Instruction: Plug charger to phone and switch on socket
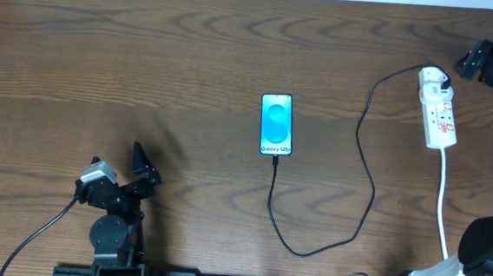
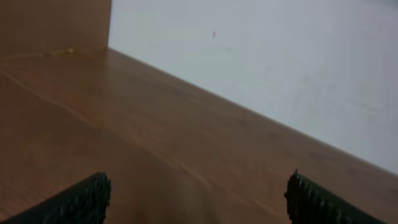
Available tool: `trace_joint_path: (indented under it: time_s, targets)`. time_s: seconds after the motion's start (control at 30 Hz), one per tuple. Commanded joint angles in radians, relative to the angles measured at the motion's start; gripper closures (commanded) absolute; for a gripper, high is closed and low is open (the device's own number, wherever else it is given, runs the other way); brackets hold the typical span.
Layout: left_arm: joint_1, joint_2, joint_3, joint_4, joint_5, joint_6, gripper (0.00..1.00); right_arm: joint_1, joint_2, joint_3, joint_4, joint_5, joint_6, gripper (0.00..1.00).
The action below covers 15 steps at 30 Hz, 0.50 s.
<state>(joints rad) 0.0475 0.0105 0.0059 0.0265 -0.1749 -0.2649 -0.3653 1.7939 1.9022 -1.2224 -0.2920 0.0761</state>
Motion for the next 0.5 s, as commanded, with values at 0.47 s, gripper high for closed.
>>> trace_joint_path:
  time_s: [0.47]
  targets:
    - [0.022,-0.009,-0.002,-0.101,0.151,0.173,0.1,0.0,-0.008,0.001,-0.001,-0.005,0.009,0.01]
